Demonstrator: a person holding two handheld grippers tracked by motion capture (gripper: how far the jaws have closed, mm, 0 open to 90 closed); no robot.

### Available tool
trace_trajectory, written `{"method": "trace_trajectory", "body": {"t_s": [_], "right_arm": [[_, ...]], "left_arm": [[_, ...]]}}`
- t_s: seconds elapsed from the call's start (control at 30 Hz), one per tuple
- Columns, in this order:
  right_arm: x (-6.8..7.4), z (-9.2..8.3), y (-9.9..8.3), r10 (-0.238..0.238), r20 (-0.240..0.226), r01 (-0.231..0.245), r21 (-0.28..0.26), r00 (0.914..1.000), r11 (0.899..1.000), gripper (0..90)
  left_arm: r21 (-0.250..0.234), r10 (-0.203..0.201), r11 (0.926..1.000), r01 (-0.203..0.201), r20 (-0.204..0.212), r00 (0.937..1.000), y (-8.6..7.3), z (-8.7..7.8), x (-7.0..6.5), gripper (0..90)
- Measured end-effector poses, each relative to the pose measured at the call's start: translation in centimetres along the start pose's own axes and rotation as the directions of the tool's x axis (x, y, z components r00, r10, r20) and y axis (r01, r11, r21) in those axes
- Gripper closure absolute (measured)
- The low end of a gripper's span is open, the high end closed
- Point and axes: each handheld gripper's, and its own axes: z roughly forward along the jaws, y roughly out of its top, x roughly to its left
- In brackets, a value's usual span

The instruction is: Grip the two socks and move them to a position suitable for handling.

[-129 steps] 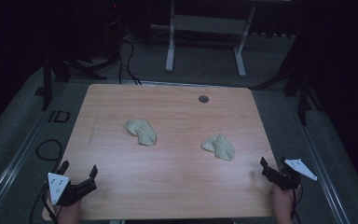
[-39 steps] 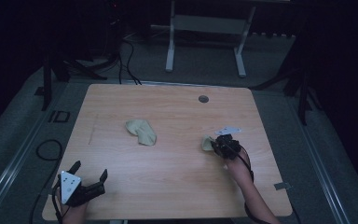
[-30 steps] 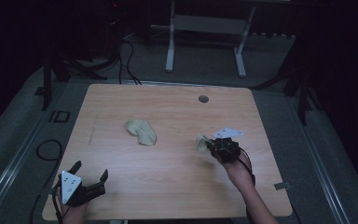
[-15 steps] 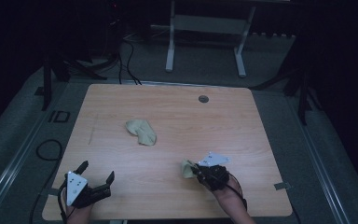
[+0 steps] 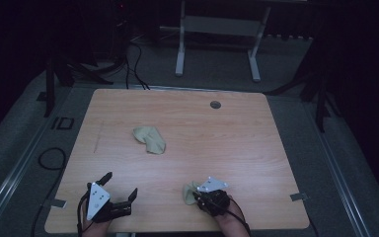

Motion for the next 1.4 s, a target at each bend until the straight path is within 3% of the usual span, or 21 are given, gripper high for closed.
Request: {"method": "trace_trajectory", "body": {"t_s": [0.13, 0.27, 0.37, 0.57, 0.63, 0.67, 0.73, 0.77, 0.8, 0.83, 0.87, 0.93, 0.97, 1.03, 1.07, 1.13, 1.17, 1.23, 1.27, 1.33, 1.4], "right_arm": [[0.6, 0.2, -0.1, 0.008, -0.005, -0.008, -0.012, 1.0000, 1.000, 48.5], [0.8, 0.5, 0.0, 0.016, -0.016, -0.016, -0.015, 0.9997, 1.000, 40.8], [0.9, 0.7, 0.1, 0.014, -0.028, -0.015, -0.020, 0.9995, 1.000, 35.2], [0.9, 0.8, 0.2, 0.016, -0.030, -0.017, -0.021, 0.9994, 1.000, 30.7], [0.9, 0.7, 0.4, 0.023, -0.047, -0.024, -0.009, 0.9986, 1.000, 28.7], [0.9, 0.5, 0.5, 0.025, -0.058, -0.026, -0.010, 0.9980, 1.000, 28.7], [1.0, -0.4, 0.6, 0.003, -0.059, -0.005, -0.025, 0.9982, 1.000, 31.8], [0.9, -0.8, 0.6, -0.003, -0.067, 0.001, -0.026, 0.9978, 1.000, 36.6], [0.8, -1.2, 0.6, -0.012, -0.074, 0.011, -0.022, 0.9972, 1.000, 40.8], [0.7, -1.7, 0.6, -0.016, -0.081, 0.014, -0.020, 0.9966, 1.000, 45.6], [0.6, -2.0, 0.6, -0.028, -0.094, 0.026, -0.018, 0.9952, 1.000, 50.4], [0.6, -2.5, 0.4, -0.039, -0.099, 0.038, -0.006, 0.9943, 0.999, 56.8], [0.6, -2.6, 0.4, -0.039, -0.106, 0.039, -0.002, 0.9936, 0.999, 57.2], [0.6, -2.4, 0.2, -0.042, -0.120, 0.044, 0.009, 0.9918, 0.999, 60.7], [0.5, -2.3, 0.1, -0.043, -0.121, 0.045, 0.013, 0.9917, 0.999, 60.8], [0.6, -1.9, -0.2, -0.042, -0.128, 0.045, 0.025, 0.9909, 0.999, 60.8], [0.6, -1.8, -0.3, -0.039, -0.128, 0.044, 0.032, 0.9910, 0.999, 60.9], [0.6, -1.6, -0.5, -0.044, -0.134, 0.050, 0.043, 0.9900, 0.998, 64.3], [0.6, -1.6, -0.5, -0.046, -0.136, 0.054, 0.054, 0.9896, 0.997, 65.1], [0.7, -1.6, -0.6, -0.052, -0.144, 0.063, 0.069, 0.9882, 0.996, 66.3], [0.7, -1.6, -0.7, -0.060, -0.145, 0.072, 0.079, 0.9875, 0.994, 66.7]], "left_arm": [[-0.007, 0.029, 0.9996, -0.029, -0.001, 0.9996, 0.1, 0.3, -0.6, 1.5], [0.009, 0.044, 0.9990, -0.044, 0.025, 0.9987, 0.3, 0.5, -1.6, 1.5], [0.045, 0.003, 0.9990, -0.008, 0.094, 0.9955, 0.7, 0.9, -2.4, 1.6], [0.081, -0.006, 0.9966, -0.009, 0.189, 0.9819, 1.3, 1.9, -4.4, 3.6], [0.094, -0.009, 0.9955, -0.014, 0.240, 0.9709, 1.5, 2.2, -5.0, 4.7], [0.106, -0.007, 0.9941, -0.023, 0.275, 0.9613, 1.6, 2.3, -5.3, 6.3], [0.131, 0.020, 0.9894, -0.064, 0.311, 0.9501, 1.9, 2.8, -6.2, 6.8], [0.138, 0.021, 0.9878, -0.072, 0.342, 0.9396, 1.9, 3.0, -6.6, 8.1], [0.144, 0.035, 0.9851, -0.094, 0.370, 0.9283, 2.0, 3.2, -7.0, 15.0], [0.148, 0.059, 0.9810, -0.125, 0.387, 0.9200, 2.1, 3.4, -7.5, 23.8], [0.151, 0.071, 0.9779, -0.145, 0.414, 0.9075, 2.2, 3.6, -7.9, 32.3], [0.191, 0.053, 0.9686, -0.159, 0.464, 0.8842, 2.4, 4.4, -8.7, 52.6], [0.213, 0.057, 0.9614, -0.174, 0.464, 0.8839, 2.6, 4.8, -9.2, 55.5], [0.242, 0.054, 0.9517, -0.190, 0.477, 0.8772, 2.7, 5.7, -10.0, 69.1], [0.257, 0.057, 0.9456, -0.200, 0.474, 0.8788, 2.7, 6.1, -10.3, 71.5], [0.278, 0.068, 0.9333, -0.228, 0.485, 0.8717, 2.7, 6.9, -10.8, 79.9], [0.290, 0.082, 0.9248, -0.247, 0.482, 0.8724, 2.7, 7.3, -10.9, 82.9], [0.309, 0.084, 0.9161, -0.256, 0.476, 0.8752, 2.7, 7.9, -11.2, 87.4], [0.323, 0.097, 0.9060, -0.274, 0.470, 0.8772, 2.7, 8.1, -11.3, 88.9], [0.338, 0.107, 0.8953, -0.290, 0.467, 0.8775, 2.6, 8.5, -11.5, 89.0], [0.358, 0.132, 0.8767, -0.322, 0.464, 0.8759, 2.6, 8.9, -11.6, 89.2]]}}
